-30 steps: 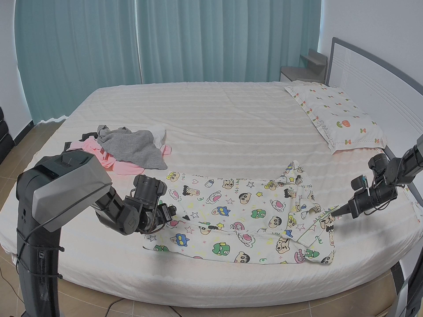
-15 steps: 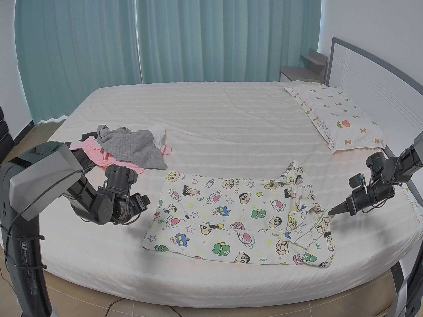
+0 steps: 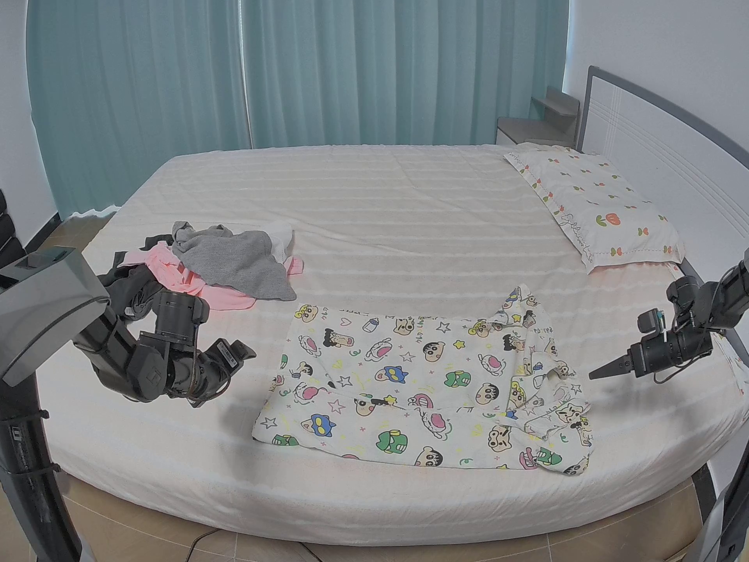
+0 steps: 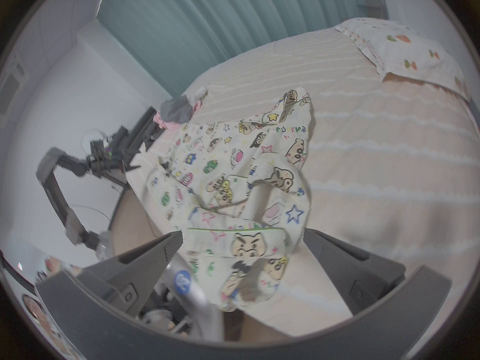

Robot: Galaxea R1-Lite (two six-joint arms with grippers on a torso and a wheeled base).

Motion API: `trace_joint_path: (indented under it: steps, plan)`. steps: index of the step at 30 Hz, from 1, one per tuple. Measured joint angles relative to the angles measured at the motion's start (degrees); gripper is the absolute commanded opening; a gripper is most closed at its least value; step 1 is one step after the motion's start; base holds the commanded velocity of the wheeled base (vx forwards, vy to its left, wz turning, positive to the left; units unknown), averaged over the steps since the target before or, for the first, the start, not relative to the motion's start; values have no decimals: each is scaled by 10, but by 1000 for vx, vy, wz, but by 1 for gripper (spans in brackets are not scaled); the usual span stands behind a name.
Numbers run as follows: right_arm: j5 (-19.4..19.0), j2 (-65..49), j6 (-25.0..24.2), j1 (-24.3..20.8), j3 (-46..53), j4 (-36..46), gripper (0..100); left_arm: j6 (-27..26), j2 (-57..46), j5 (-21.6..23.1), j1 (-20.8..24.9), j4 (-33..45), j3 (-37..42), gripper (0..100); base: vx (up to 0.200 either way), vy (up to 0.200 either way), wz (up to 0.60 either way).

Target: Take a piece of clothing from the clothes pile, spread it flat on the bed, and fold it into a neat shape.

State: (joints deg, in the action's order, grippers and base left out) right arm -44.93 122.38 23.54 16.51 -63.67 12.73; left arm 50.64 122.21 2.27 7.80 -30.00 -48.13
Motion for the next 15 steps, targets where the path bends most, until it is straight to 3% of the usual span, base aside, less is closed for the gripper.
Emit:
trace_joint_path:
  steps: [11, 15]
  plan:
    - [-56, -123, -41, 20, 143, -6, 100, 94, -68, 37, 9, -172, 143, 100, 0, 0, 0]
    - [-135, -164, -31, 21, 152, -12, 100, 99, -74, 38, 16, -213, 173, 100, 0, 0, 0]
